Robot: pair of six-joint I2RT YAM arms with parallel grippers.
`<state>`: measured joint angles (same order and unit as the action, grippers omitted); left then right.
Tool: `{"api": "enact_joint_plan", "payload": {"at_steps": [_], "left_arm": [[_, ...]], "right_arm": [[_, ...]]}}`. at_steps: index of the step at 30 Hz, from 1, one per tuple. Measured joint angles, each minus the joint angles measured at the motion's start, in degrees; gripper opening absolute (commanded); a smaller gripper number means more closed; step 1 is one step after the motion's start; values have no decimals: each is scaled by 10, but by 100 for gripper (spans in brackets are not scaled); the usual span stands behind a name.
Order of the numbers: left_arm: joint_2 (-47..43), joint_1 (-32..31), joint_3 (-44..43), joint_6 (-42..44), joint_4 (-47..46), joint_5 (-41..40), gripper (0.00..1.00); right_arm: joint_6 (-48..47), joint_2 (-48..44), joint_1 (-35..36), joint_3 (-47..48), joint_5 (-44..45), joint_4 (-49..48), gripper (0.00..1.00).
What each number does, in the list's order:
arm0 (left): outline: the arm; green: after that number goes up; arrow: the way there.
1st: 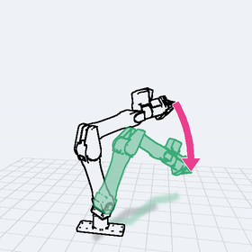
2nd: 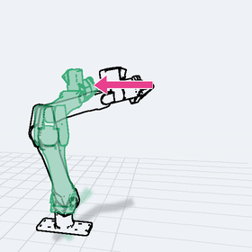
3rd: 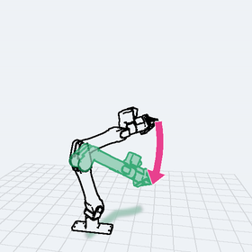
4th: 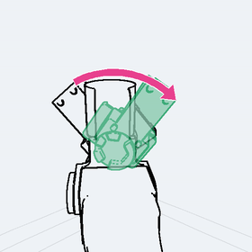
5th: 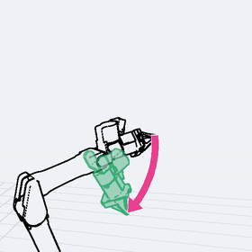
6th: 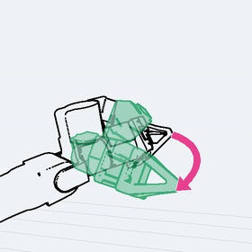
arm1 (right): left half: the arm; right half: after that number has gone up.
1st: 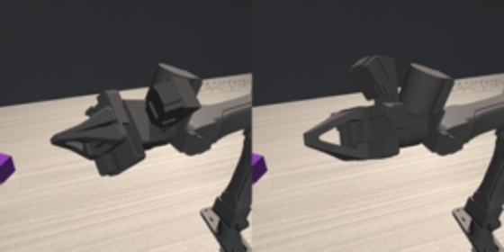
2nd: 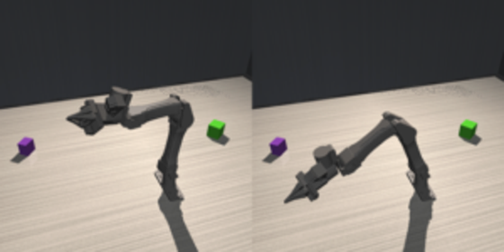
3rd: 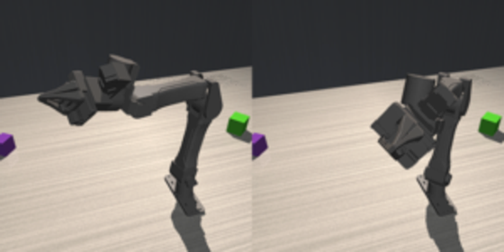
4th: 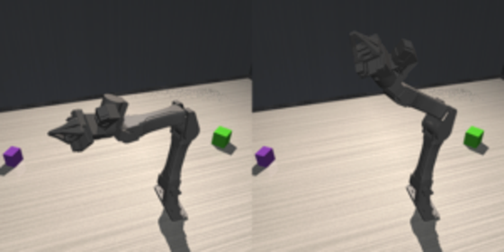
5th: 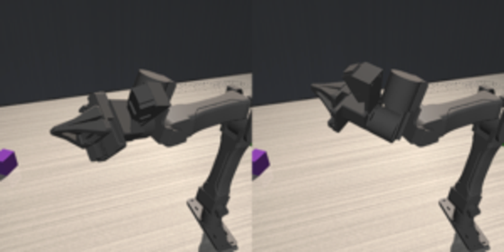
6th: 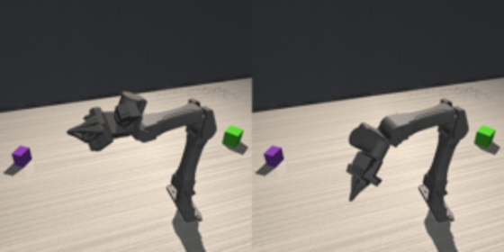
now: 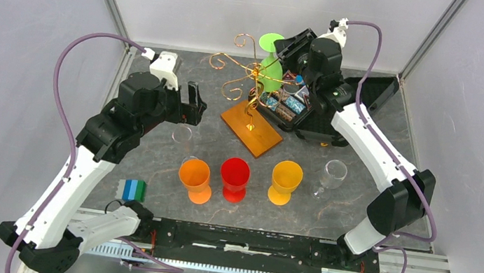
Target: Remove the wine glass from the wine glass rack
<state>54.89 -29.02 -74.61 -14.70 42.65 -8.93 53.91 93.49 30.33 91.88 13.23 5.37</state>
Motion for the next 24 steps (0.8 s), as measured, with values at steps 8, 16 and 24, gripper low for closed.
{"api": "enact_joint_plan", "payload": {"at_steps": [8,16,24], "left_arm": [[-3,0,0,0,0,0,100],[-10,0,3,0,0,-1,100],[-17,0,4,0,0,-5,100]], "right_arm": [[19,0,3,-1,4,-21,41],[69,5,2,-16,0,-55,35],[120,25,-1,-16,-10,-64,20]]}}
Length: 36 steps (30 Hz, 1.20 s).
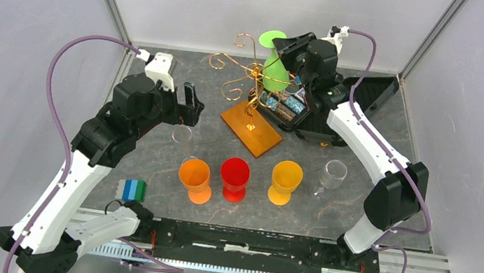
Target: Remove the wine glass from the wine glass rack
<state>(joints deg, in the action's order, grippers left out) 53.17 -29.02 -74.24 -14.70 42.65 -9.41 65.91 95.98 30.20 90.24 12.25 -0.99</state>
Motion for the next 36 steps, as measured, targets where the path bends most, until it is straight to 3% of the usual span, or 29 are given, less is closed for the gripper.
{"api": "enact_joint_plan", "payload": {"at_steps": [4,36], "left_arm": [[-2,0,1,0,0,-2,100],[-3,0,4,0,0,-8,100]], "right_arm": [[16,0,-2,-6,3,0,0],[4,-87,1,-101,29,-51,0]]}}
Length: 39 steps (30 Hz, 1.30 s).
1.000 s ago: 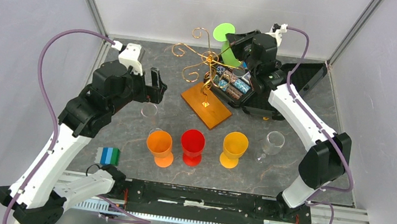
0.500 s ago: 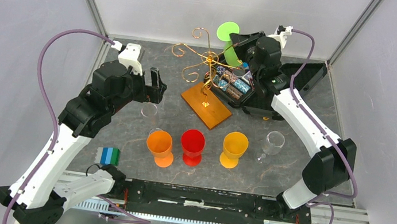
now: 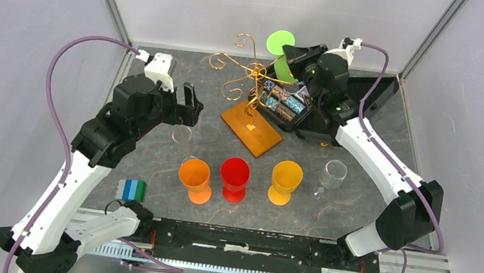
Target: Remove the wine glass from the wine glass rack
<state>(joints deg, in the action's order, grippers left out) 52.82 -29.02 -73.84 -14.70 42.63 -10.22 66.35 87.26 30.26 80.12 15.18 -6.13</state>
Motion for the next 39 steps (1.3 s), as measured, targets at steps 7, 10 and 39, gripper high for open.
{"api": "enact_joint_plan", "payload": {"at_steps": [7,10,39], "left_arm": [[0,0,0,0,0,0,100],[0,0,0,0,0,0,100],[-17,0,0,0,-12,1,100]], "right_arm": [[3,-3,20,-15,-21,-22,0],[3,2,28,-11,-33,-30,0],[-114,82,28,5,-94,-407,0]]}}
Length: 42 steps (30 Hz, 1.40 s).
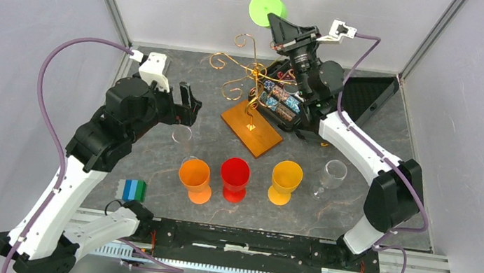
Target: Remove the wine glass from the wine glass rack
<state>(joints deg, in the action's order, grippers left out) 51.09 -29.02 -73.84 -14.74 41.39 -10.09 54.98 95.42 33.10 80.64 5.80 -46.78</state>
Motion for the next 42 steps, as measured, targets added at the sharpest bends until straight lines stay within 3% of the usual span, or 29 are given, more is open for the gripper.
{"api": "enact_joint_plan", "payload": {"at_steps": [9,20,27,36,42], "left_arm": [[-5,0,0,-56,-54,77,100],[26,3,0,-188,-224,280,100],[75,27,12,-321,-366,387,100],[156,47,20,-479,-519,478,86],[194,56,23,-553,-587,518,62]], "right_arm": [[14,-100,0,-77,-40,-55,0],[78,-336,0,-219,-99,-71,0],[162,-429,0,-307,-130,-57,0],[278,-448,2,-359,-176,-35,0],[331,-446,3,-384,-185,-53,0]]}}
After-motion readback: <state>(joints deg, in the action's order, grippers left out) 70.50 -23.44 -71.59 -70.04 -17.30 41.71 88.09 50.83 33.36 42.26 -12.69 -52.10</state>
